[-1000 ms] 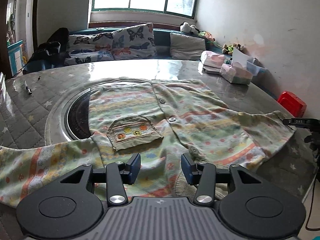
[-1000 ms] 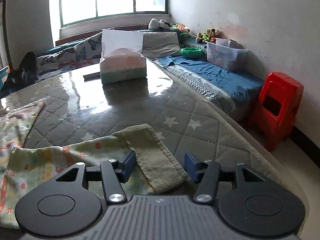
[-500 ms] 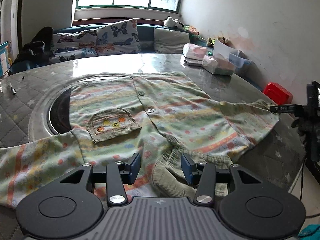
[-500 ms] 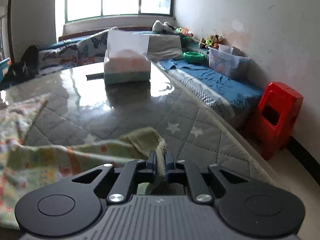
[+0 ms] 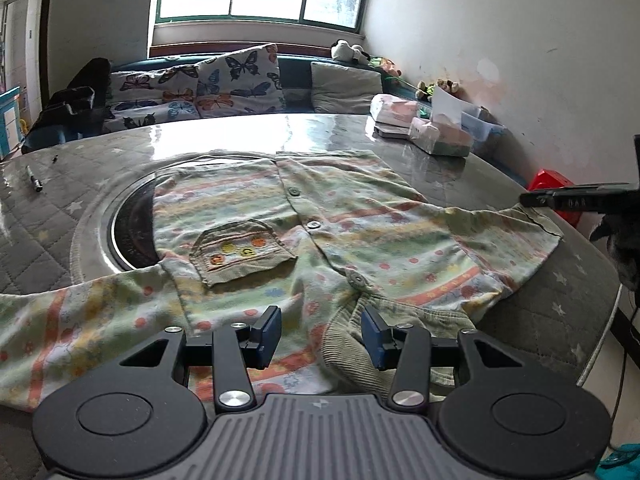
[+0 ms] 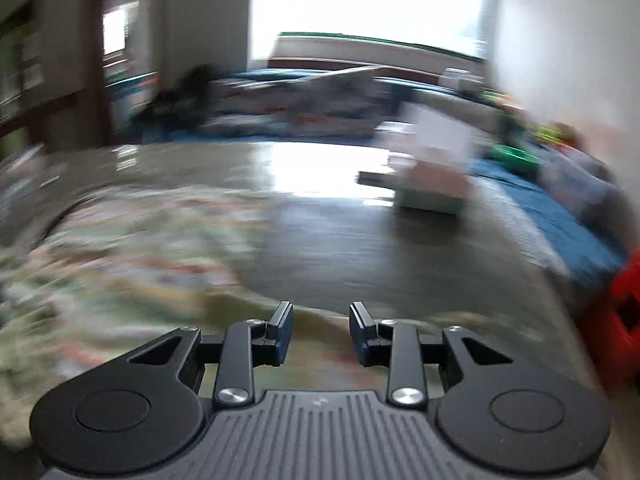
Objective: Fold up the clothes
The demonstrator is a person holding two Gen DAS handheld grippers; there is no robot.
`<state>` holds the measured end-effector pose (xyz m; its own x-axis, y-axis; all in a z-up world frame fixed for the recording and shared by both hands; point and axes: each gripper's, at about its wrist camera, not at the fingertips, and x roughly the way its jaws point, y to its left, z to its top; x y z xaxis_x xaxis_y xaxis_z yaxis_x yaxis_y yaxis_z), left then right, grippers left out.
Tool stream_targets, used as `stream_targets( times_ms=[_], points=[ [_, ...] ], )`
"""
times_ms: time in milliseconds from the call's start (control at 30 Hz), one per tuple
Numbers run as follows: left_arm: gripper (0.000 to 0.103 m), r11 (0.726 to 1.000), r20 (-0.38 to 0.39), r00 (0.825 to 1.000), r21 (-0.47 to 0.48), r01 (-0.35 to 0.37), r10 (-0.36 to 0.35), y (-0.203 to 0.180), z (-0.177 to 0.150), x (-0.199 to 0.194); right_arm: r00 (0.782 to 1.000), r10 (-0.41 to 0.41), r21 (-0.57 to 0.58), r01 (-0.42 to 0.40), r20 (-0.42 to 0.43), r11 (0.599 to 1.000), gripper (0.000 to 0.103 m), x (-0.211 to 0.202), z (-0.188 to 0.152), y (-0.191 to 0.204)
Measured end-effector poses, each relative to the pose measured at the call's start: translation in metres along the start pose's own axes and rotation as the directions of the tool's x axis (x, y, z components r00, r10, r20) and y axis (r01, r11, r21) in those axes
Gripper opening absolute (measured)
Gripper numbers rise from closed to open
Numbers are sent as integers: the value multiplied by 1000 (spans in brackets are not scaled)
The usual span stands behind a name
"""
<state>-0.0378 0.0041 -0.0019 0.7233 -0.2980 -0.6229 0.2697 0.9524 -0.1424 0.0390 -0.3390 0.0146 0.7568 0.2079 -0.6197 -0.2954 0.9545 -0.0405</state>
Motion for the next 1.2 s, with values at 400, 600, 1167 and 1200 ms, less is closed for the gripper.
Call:
stream_targets(
  times_ms=[400, 600, 1167, 1200],
  points=[
    [44, 999, 33, 999, -17, -32, 33, 12, -5, -22, 894, 419, -281, -448, -160, 849, 30, 10, 4, 150],
    [44, 999, 43, 998, -18, -36, 36, 13, -7, -30, 853, 465, -348, -522, -238, 779, 29, 16, -6, 189],
    [44, 974, -21, 992, 185, 130, -128, -37, -10, -15, 894, 430, -245, -449, -130, 860, 2, 2, 6, 150],
    [44, 970, -35, 991, 203, 136, -132, -40, -11, -10, 894, 430, -234, -447, -123, 863, 2, 1, 7, 146]
  ],
)
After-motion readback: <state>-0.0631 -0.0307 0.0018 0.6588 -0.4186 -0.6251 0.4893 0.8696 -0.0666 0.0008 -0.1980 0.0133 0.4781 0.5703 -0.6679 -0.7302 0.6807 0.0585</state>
